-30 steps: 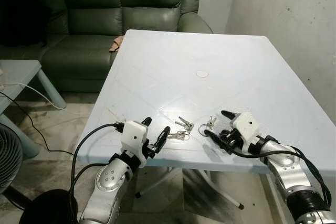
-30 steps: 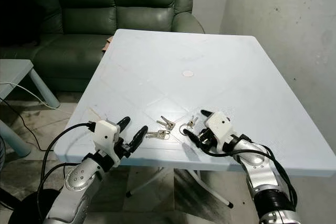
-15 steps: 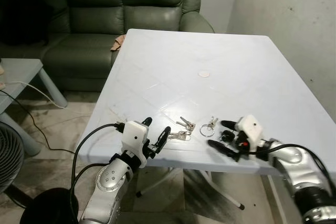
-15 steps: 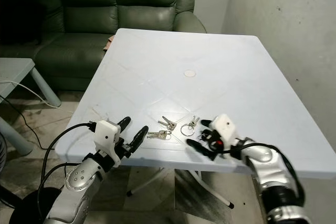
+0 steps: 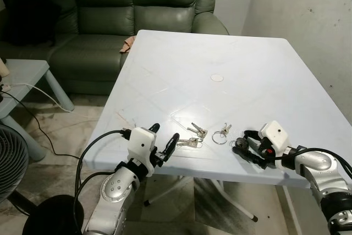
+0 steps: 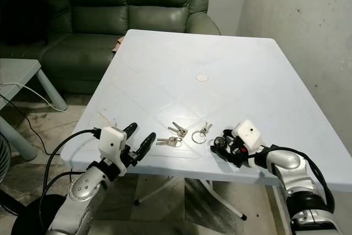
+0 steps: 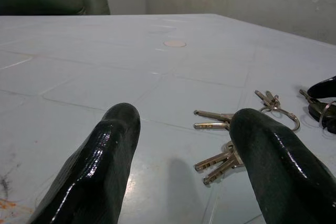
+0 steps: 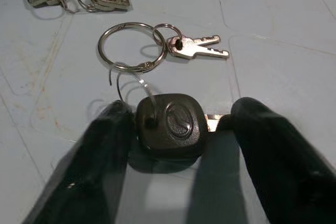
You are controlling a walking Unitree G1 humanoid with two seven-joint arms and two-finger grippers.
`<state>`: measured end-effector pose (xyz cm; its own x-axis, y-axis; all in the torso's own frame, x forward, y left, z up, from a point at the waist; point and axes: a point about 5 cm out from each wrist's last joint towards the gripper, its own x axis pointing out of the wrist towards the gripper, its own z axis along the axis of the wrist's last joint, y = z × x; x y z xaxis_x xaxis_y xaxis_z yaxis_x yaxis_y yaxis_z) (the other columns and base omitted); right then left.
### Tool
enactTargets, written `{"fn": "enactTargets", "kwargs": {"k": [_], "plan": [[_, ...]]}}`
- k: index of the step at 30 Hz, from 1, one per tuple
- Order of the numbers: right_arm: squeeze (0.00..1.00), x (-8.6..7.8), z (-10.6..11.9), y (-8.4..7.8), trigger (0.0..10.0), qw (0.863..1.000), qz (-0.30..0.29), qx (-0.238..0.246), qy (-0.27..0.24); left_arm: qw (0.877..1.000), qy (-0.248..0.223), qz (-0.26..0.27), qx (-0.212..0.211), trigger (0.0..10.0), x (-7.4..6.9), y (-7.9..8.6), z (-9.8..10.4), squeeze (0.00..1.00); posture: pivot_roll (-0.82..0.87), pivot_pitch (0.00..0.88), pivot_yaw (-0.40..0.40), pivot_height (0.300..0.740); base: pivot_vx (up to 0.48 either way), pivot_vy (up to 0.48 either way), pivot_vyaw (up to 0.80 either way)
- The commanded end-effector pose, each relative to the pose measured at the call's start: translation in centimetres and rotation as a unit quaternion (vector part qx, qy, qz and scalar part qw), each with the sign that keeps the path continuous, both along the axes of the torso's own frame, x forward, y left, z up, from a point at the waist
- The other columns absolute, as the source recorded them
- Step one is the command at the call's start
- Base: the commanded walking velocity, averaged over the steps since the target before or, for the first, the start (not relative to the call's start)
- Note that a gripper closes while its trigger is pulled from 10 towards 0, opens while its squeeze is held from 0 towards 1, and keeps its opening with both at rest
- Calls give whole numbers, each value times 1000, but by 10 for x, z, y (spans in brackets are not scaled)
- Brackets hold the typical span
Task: Hang keys on a hook
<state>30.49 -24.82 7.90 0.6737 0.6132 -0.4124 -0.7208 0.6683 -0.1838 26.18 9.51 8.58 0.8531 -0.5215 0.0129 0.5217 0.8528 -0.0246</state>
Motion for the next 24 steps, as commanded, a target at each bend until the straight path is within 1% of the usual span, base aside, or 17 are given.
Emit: {"fn": "enactTargets", "kwargs": {"k": [1, 6, 9, 17, 18, 19, 22, 24], "plan": [[0, 2, 4, -3, 0, 1000, 2, -3, -3, 1000, -6, -1, 2, 10000, -1, 0, 3, 0, -109, 0, -10, 724, 0, 0, 0], [0, 3, 4, -1, 0, 1000, 7, 4, -3, 1000, -5, -2, 3, 10000, -2, 0, 3, 0, -108, 0, -11, 724, 0, 0, 0], [0, 3, 4, 1, 0, 1000, 11, 16, 3, 1000, -5, -1, 5, 10000, -2, -1, 2, 0, -107, 0, -13, 724, 0, 0, 0], [0, 3, 5, 0, 0, 1000, 12, 14, -2, 1000, -5, -1, 6, 10000, -3, -1, 2, 0, -107, 0, -13, 724, 0, 0, 0], [0, 4, 7, 1, 0, 999, 10, 32, -2, 1000, -5, -1, 6, 10000, -3, -1, 2, 0, -108, 0, -13, 724, 0, 0, 0], [0, 7, 11, 3, 0, 998, 7, 63, -4, 1000, -5, -1, 6, 10000, -2, -1, 2, 0, -108, 0, -13, 724, 0, 0, 0], [0, 9, 14, 4, 0, 997, 6, 80, -7, 1000, -5, -1, 5, 10000, -2, -1, 2, 0, -108, 0, -15, 724, 0, 0, 0], [0, 9, 15, 4, 0, 997, 7, 82, -6, 1000, -5, -1, 5, 10000, -2, -1, 2, 0, -108, 0, -15, 724, 0, 0, 0]]}}
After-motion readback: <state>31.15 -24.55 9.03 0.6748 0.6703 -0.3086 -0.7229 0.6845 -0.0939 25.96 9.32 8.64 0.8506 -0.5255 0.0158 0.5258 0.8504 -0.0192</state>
